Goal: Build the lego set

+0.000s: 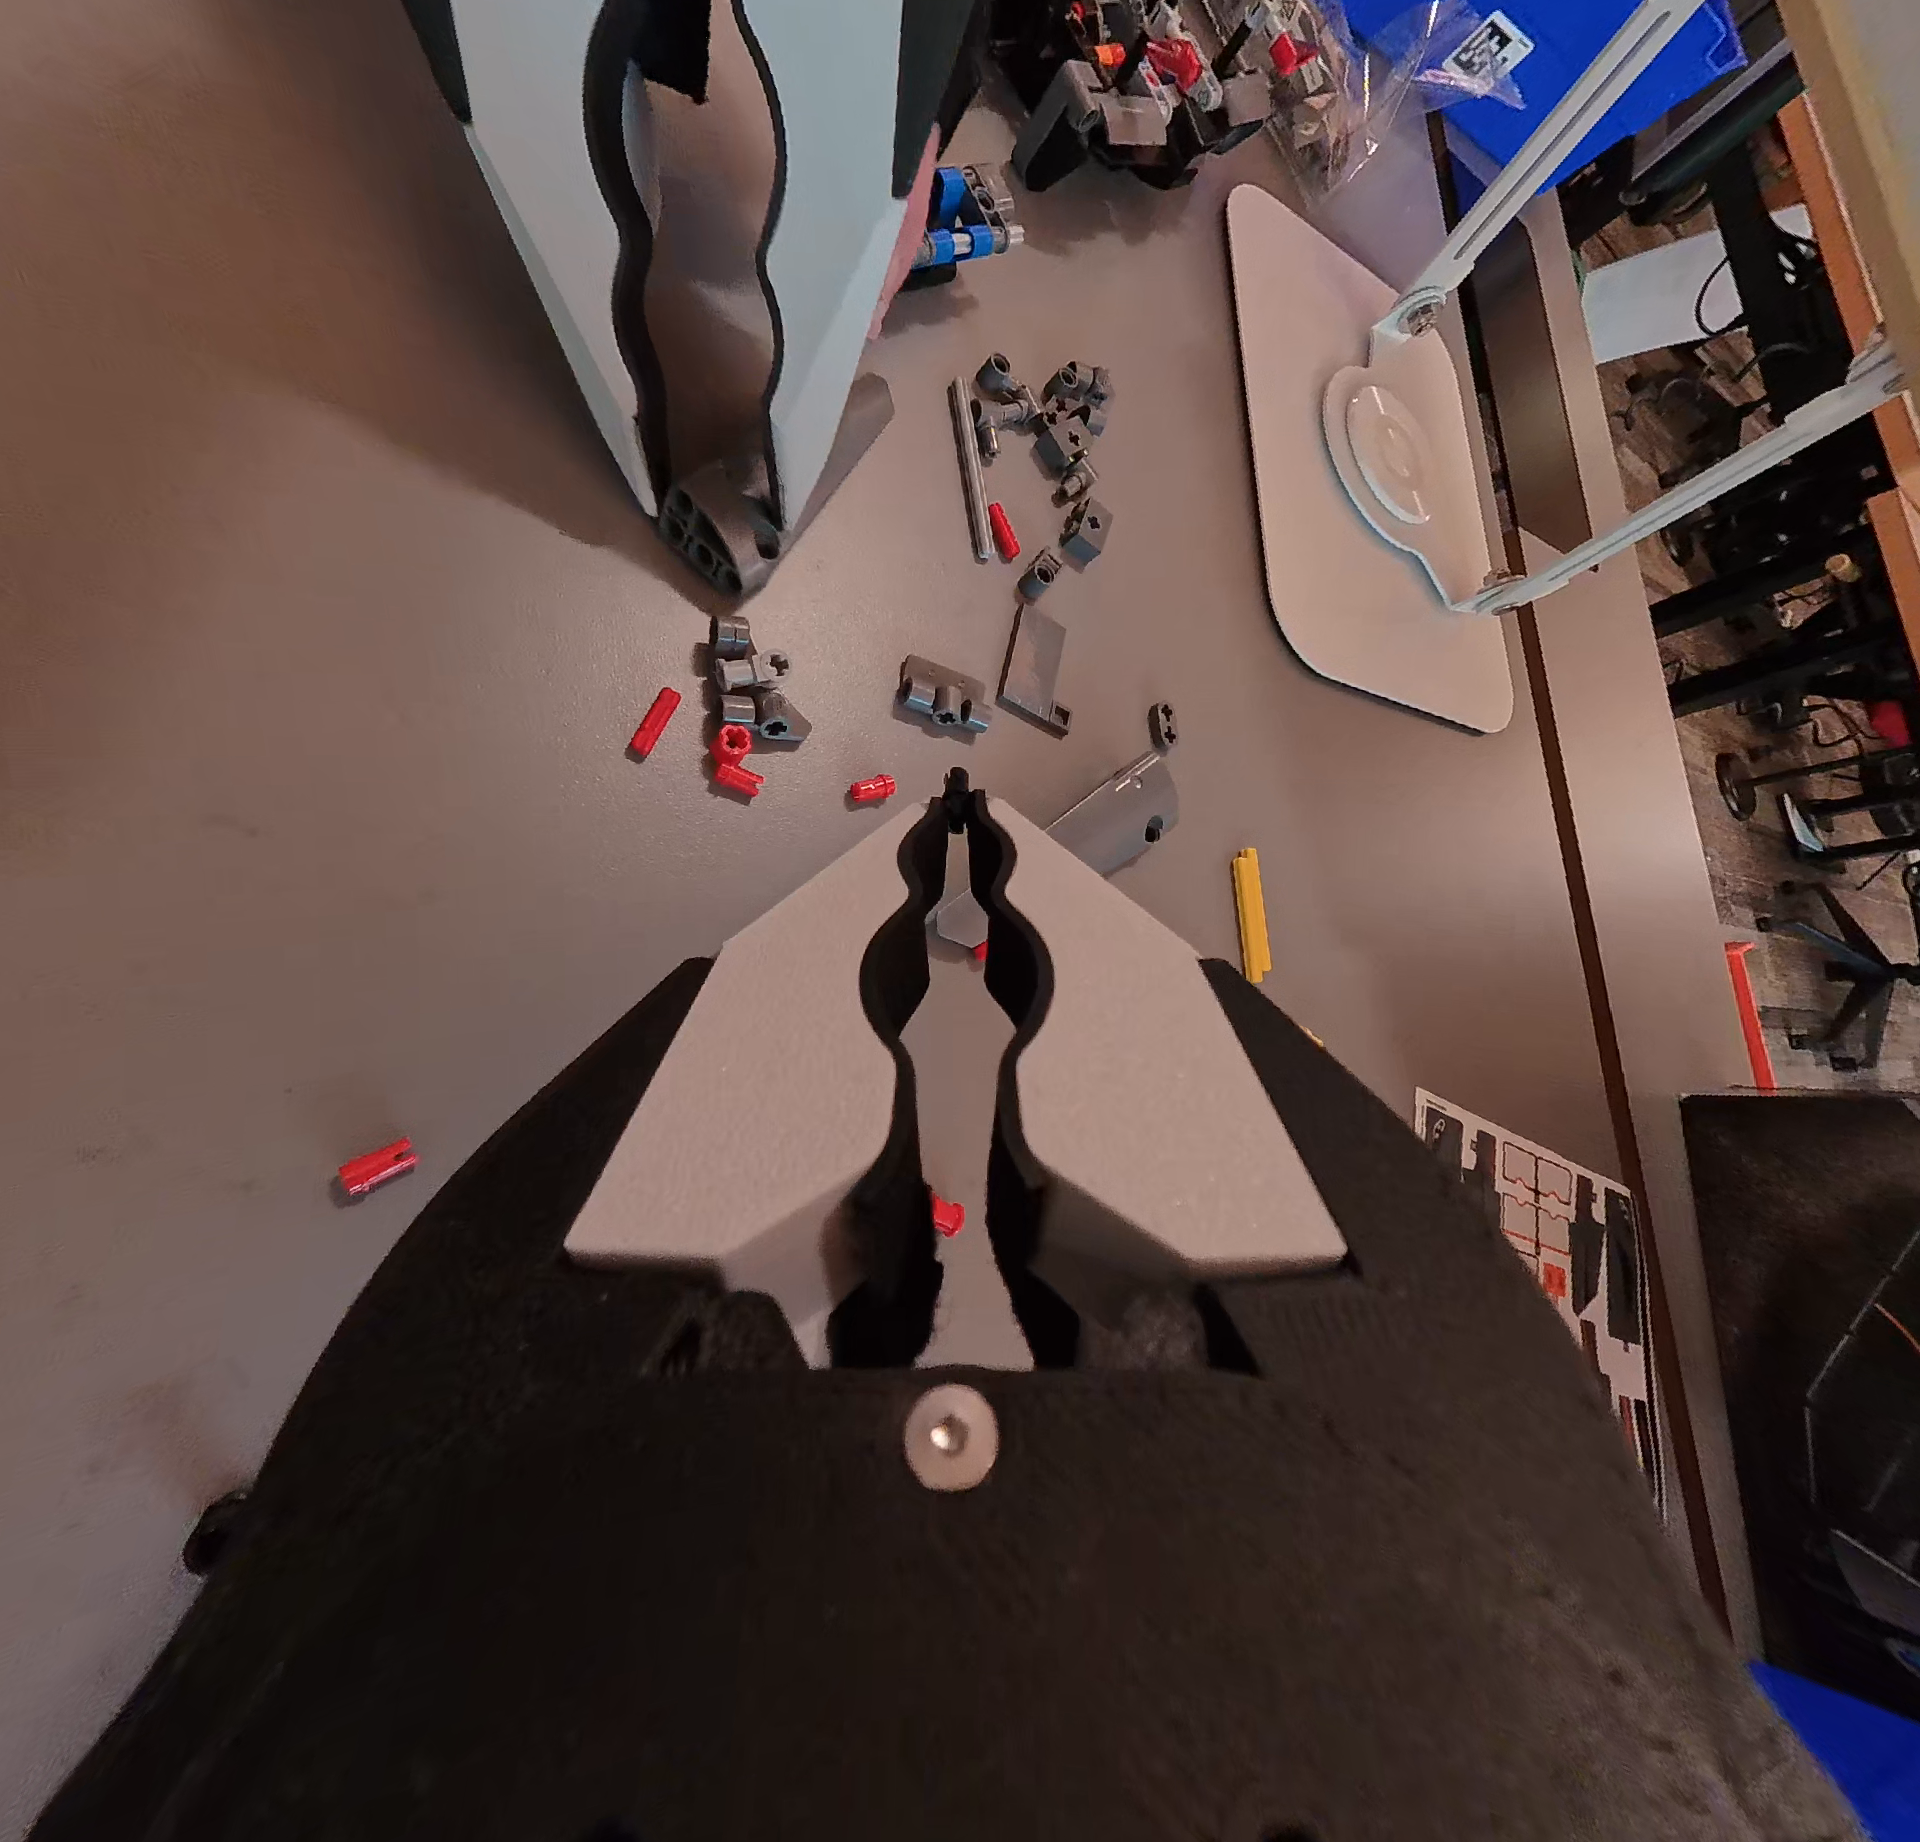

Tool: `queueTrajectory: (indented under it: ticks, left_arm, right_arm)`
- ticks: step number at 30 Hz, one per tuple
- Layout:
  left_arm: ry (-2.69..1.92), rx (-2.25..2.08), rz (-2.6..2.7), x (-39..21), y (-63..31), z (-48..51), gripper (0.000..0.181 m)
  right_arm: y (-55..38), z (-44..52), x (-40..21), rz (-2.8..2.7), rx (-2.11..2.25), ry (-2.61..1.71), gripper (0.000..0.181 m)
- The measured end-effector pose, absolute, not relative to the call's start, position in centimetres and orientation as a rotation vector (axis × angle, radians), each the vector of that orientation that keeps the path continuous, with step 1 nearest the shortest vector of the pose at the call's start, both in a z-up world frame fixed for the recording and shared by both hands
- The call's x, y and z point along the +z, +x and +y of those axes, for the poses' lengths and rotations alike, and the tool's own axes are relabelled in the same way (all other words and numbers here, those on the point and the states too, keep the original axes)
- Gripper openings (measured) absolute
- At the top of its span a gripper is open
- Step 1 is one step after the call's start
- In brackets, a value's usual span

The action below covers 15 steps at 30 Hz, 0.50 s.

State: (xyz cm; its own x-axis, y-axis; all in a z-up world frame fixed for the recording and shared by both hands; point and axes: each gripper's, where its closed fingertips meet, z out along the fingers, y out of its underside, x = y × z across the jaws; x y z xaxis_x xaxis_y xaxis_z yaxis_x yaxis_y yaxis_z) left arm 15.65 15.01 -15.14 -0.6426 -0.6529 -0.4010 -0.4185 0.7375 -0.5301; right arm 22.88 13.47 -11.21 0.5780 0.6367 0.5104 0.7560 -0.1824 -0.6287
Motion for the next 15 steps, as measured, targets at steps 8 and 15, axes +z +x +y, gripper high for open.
queueTrajectory:
  ticks: [8, 15]
  left_arm:
    - [-0.897, -0.551, 2.281, -15.1, 17.0, 15.3, 0.019]
    - [-0.989, -0.565, 2.211, -15.0, 18.0, 16.0, 0.019]
  right_arm:
    - [22.6, 13.5, -10.9, -1.121, -0.175, -1.879, 0.002]
    - [22.0, 13.7, -10.8, -1.112, -0.154, -1.864, 0.002]
